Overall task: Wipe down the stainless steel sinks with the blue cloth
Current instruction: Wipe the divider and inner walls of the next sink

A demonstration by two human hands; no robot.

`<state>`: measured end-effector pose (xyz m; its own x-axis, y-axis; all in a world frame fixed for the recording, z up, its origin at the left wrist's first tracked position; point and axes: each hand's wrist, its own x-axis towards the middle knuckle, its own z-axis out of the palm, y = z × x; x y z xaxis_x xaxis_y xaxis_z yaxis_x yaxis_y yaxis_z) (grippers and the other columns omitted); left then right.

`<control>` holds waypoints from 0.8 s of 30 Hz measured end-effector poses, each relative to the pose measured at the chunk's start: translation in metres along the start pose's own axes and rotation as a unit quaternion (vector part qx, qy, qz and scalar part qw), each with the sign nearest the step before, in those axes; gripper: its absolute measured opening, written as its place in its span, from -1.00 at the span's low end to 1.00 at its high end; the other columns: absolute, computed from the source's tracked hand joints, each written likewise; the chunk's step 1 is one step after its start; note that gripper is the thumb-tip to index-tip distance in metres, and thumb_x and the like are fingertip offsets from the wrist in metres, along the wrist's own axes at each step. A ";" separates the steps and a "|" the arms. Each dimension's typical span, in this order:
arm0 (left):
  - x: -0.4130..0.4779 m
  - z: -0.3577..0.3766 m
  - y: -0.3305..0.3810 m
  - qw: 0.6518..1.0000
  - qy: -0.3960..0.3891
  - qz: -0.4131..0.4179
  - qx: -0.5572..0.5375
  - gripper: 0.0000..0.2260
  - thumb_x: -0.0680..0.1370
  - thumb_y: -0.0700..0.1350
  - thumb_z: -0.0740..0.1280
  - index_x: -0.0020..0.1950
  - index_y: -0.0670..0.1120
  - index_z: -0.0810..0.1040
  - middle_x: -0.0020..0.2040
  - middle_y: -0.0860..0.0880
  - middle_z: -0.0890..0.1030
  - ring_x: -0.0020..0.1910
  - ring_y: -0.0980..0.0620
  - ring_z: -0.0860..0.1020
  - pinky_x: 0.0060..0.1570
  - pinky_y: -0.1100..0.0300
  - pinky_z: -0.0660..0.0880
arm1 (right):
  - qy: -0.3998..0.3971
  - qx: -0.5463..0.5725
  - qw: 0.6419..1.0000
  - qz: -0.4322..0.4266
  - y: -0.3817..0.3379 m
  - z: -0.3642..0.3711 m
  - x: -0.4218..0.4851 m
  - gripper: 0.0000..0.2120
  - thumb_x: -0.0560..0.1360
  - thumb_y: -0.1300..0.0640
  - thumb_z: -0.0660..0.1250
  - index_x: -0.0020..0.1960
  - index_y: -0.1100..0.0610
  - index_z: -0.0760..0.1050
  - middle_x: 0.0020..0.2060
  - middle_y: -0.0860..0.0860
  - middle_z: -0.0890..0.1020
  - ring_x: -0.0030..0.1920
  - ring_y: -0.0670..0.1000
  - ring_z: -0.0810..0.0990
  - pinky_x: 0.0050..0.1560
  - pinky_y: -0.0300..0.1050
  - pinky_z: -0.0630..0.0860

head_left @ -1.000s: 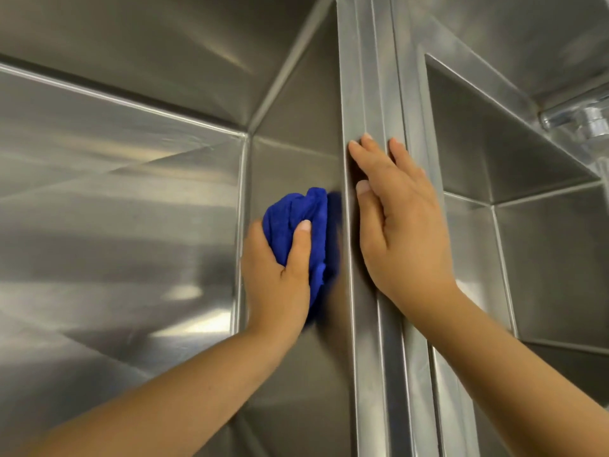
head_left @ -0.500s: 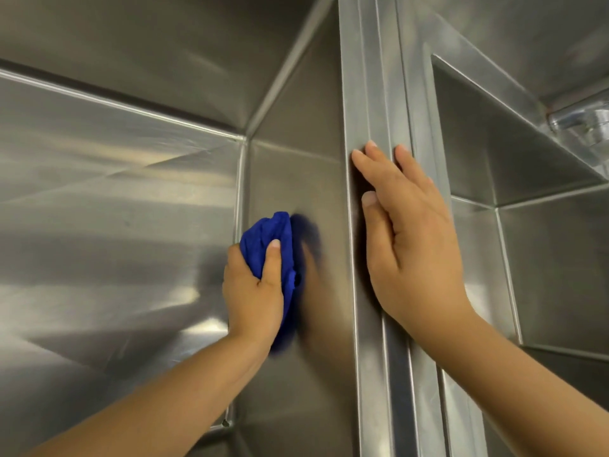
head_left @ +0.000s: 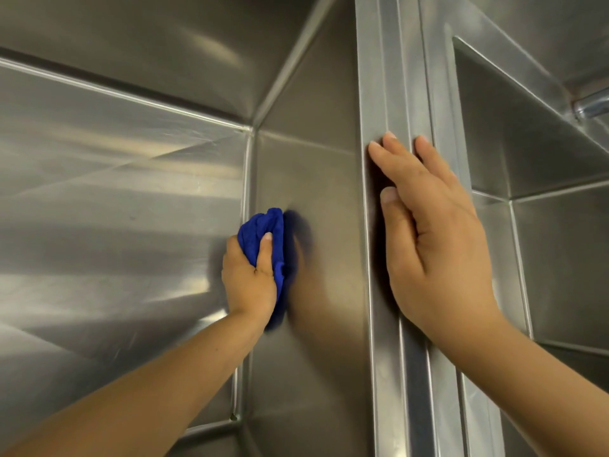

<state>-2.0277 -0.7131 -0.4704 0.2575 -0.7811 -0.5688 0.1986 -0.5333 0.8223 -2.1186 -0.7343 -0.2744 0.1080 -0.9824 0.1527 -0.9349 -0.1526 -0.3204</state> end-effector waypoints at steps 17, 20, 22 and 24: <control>0.007 -0.005 -0.027 0.998 0.005 -0.049 0.040 -0.74 0.60 0.09 0.23 0.20 -0.02 0.38 0.08 -0.01 0.51 0.13 -0.10 0.51 0.17 0.05 0.43 | -0.017 0.000 1.000 0.013 0.000 -0.002 0.001 -0.60 0.60 0.20 0.11 0.42 0.04 0.38 0.41 -0.05 0.41 0.51 0.00 0.19 0.45 0.19 0.21; 0.000 -0.008 -0.028 0.999 -0.002 -0.034 0.028 -0.79 0.56 0.19 0.24 0.06 0.10 0.36 0.09 -0.04 0.55 0.09 -0.08 0.54 0.17 -0.04 0.47 | -0.008 0.005 1.000 0.009 0.000 -0.002 0.000 -0.60 0.59 0.22 0.12 0.41 0.06 0.40 0.40 -0.04 0.43 0.50 0.01 0.21 0.45 0.19 0.22; -0.004 -0.009 -0.029 0.999 -0.012 -0.023 0.021 -0.82 0.50 0.24 0.22 -0.02 0.19 0.34 0.06 -0.03 0.56 0.06 -0.06 0.55 0.14 -0.03 0.50 | -0.005 0.007 1.000 0.008 0.001 -0.001 0.001 -0.60 0.59 0.22 0.12 0.40 0.06 0.41 0.39 -0.03 0.43 0.50 0.02 0.22 0.44 0.19 0.23; -0.003 -0.009 -0.030 0.999 -0.017 -0.022 0.027 -0.85 0.56 0.19 0.22 0.00 0.17 0.34 0.08 -0.03 0.55 0.07 -0.05 0.54 0.15 0.00 0.48 | -0.004 0.008 1.000 0.008 0.002 -0.001 0.001 -0.61 0.59 0.22 0.12 0.39 0.06 0.41 0.39 -0.03 0.44 0.50 0.02 0.23 0.44 0.19 0.23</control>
<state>-2.0261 -0.6922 -0.4937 0.2171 -0.7665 -0.6045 0.1572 -0.5837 0.7966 -2.1205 -0.7355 -0.2744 0.0957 -0.9855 0.1399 -0.9312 -0.1384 -0.3373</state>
